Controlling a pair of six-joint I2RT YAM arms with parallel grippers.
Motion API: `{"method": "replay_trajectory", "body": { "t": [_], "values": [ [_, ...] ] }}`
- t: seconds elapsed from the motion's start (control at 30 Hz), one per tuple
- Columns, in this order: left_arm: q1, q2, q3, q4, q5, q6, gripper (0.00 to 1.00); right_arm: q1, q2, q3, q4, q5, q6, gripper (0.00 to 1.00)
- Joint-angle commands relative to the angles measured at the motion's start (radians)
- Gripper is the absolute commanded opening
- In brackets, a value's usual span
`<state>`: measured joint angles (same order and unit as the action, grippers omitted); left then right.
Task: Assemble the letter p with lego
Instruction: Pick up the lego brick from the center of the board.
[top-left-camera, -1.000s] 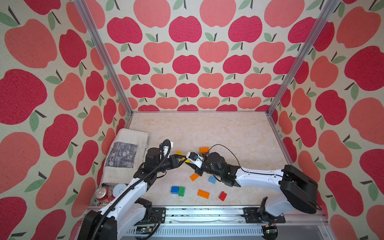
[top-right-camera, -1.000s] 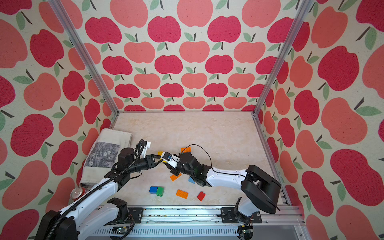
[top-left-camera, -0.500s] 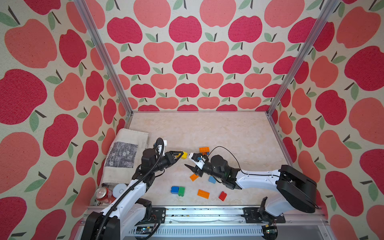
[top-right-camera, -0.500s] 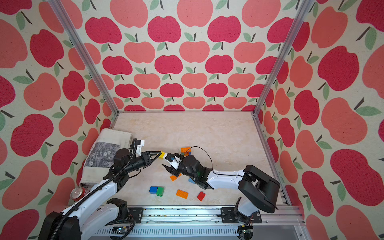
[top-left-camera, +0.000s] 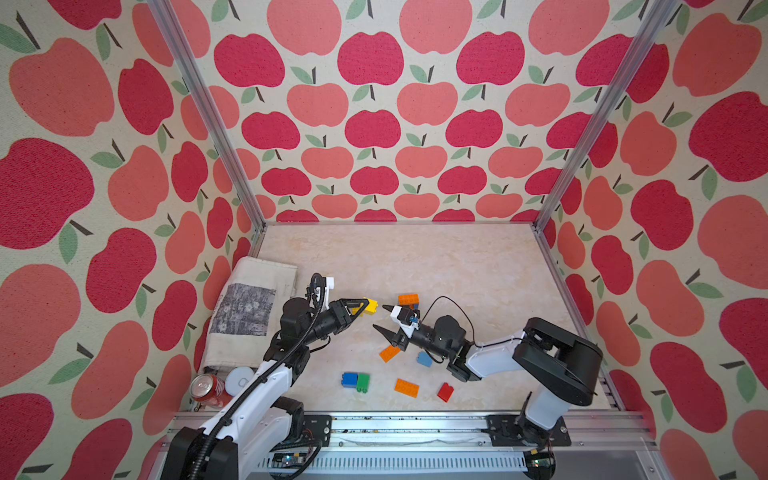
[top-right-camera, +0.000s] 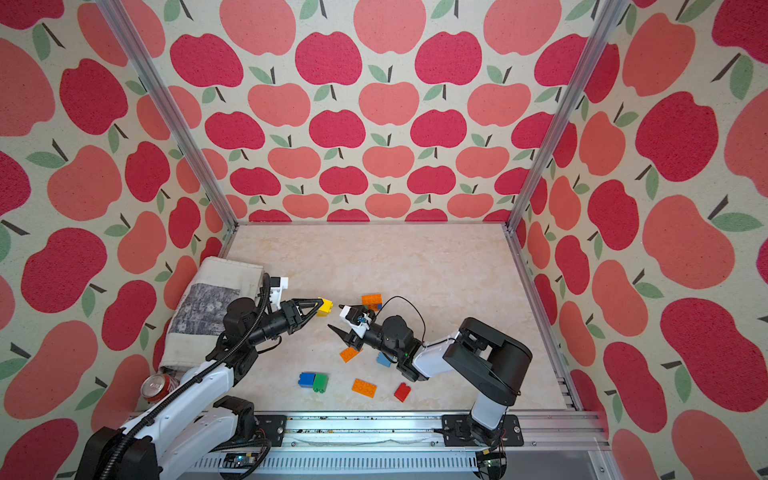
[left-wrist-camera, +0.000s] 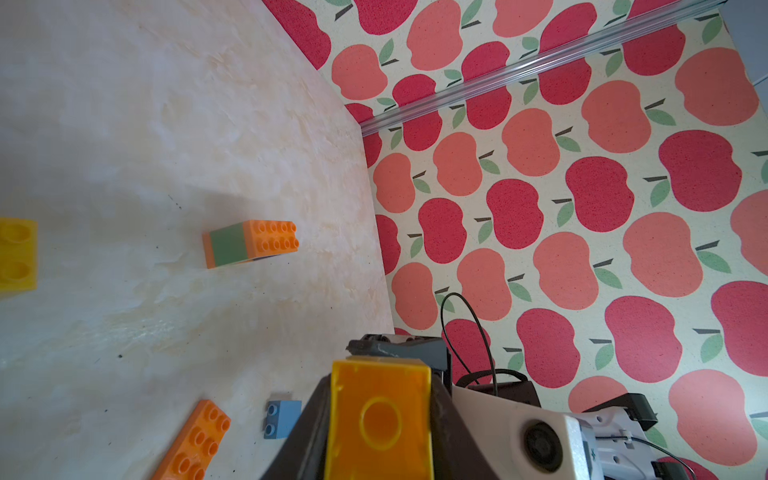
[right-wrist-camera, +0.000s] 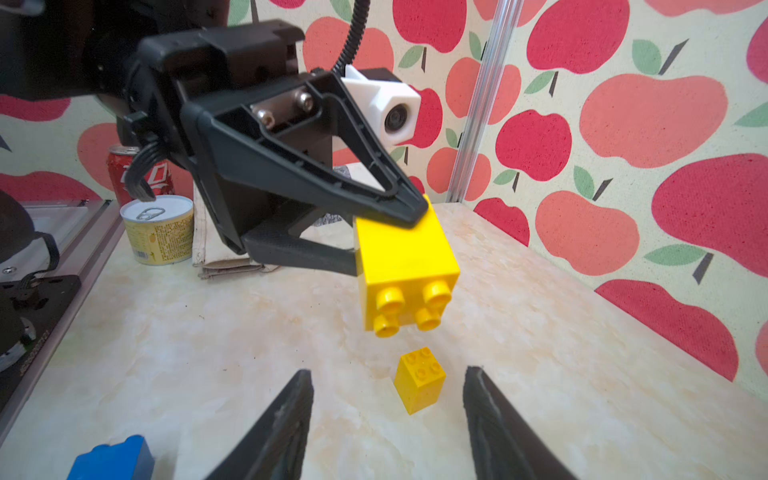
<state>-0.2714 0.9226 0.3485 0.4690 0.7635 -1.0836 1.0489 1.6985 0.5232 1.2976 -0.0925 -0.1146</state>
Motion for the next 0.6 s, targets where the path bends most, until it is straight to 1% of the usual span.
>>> {"method": "replay_trajectory", "body": {
  "t": [0.0, 0.2, 0.4, 0.57],
  "values": [
    [-0.007, -0.019, 0.012, 0.019, 0.026, 0.003, 0.29, -0.016, 0.004, 0.018, 0.086, -0.048, 0.041, 0.60],
    [-0.027, 0.004, 0.022, 0.037, 0.041, 0.005, 0.29, -0.033, 0.011, 0.034, 0.086, -0.107, 0.062, 0.57],
    [-0.068, 0.025, 0.029, 0.060, 0.042, 0.009, 0.29, -0.041, 0.032, 0.058, 0.086, -0.147, 0.084, 0.50],
    [-0.080, 0.023, 0.027, 0.063, 0.039, 0.011, 0.30, -0.043, 0.040, 0.067, 0.086, -0.164, 0.087, 0.43]
  ]
}}
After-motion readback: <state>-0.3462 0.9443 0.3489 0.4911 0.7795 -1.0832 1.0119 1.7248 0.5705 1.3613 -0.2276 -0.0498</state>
